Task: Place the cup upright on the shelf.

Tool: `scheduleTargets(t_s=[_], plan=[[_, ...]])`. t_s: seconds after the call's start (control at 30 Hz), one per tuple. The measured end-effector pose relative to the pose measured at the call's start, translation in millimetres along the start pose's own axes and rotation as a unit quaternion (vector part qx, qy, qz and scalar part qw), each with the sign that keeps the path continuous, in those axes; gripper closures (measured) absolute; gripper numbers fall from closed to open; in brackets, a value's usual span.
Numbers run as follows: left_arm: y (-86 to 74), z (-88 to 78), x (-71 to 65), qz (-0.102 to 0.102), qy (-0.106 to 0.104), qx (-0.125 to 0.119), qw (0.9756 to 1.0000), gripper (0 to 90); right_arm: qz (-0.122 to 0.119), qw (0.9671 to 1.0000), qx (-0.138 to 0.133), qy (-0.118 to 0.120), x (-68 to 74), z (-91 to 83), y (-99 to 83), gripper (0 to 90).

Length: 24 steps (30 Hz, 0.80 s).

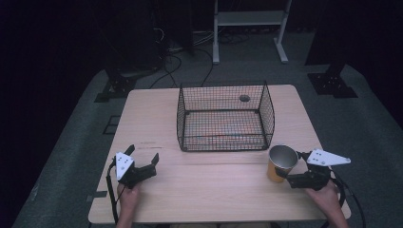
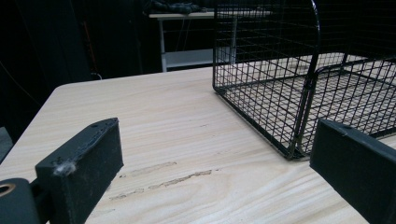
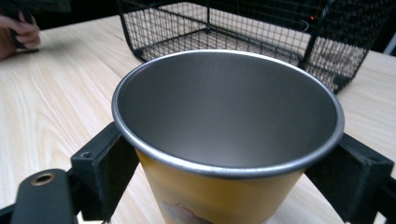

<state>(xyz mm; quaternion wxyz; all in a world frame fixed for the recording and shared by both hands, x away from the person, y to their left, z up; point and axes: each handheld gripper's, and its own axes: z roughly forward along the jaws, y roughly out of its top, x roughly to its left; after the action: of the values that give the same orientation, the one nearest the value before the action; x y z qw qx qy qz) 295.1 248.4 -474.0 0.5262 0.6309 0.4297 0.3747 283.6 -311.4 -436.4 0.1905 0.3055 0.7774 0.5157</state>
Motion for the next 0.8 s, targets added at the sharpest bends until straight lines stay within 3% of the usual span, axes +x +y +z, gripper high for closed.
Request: scheduleTargets(t_s=[0.4,0.8], plan=[[-0.1,0.2,0.2,-0.001,0.0,0.001,1.0,2.0,-0.011,0.9989,-0.001,0.045,0.3,5.0,38.2,13.4],[-0.1,0.3,0.7,-0.004,0.0,0.001,1.0,2.0,-0.032,0.9953,-0.006,0.091,1.2,24.2,90.8,13.4]])
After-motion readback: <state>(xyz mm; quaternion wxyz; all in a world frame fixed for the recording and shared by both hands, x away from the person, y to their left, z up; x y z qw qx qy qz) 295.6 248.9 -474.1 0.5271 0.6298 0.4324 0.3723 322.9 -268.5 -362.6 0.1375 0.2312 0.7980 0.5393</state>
